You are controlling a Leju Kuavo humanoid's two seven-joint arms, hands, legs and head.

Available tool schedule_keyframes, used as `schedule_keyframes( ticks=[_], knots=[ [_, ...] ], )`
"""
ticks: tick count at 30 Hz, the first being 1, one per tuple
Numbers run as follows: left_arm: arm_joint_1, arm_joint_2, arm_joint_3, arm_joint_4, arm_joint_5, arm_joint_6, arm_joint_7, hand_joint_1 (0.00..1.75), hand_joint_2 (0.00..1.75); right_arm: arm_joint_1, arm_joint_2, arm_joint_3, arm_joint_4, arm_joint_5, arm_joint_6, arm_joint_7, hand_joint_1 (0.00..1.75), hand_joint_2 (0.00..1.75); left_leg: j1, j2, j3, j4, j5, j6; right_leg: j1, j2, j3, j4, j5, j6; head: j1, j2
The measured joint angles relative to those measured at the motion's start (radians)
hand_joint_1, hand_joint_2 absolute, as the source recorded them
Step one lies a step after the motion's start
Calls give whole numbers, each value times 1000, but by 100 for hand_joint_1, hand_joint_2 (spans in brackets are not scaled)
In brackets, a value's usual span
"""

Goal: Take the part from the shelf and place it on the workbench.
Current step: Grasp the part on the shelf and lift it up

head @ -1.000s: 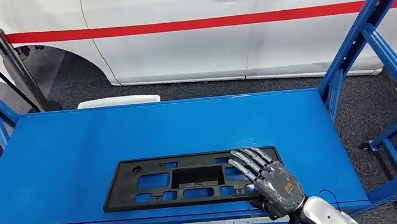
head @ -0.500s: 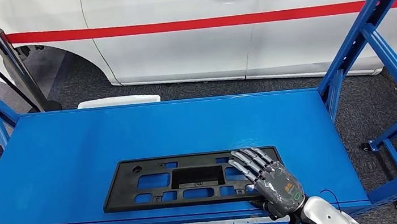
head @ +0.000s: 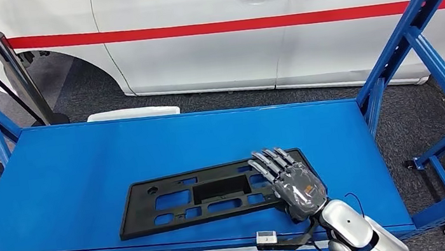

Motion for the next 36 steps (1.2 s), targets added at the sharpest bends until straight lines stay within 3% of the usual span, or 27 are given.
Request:
schedule_keyframes(
  ticks=[7,18,22,27,32,36],
  knots=[
    [-2,0,0,0,0,-4,-1,0,0,-50,73,3,118,39,-37,29,0,175,0,0,0,0,0,0,0,0,0,0,0,0,0,0],
    [-3,0,0,0,0,-14,-3,0,0,-82,136,4,200,44,-41,32,3,175,0,0,0,0,0,0,0,0,0,0,0,0,0,0],
    [-3,0,0,0,0,-14,-4,0,0,-88,148,6,221,53,-56,32,85,175,0,0,0,0,0,0,0,0,0,0,0,0,0,0],
    [-3,0,0,0,0,-14,-4,0,0,-88,155,8,240,64,-78,32,91,175,0,0,0,0,0,0,0,0,0,0,0,0,0,0],
    [-3,0,0,0,0,-14,-4,0,0,-88,160,8,252,65,-79,33,154,175,0,0,0,0,0,0,0,0,0,0,0,0,0,0],
    [-3,0,0,0,0,-14,-4,0,0,-88,160,8,257,68,-87,32,166,175,0,0,0,0,0,0,0,0,0,0,0,0,0,0]
  ],
)
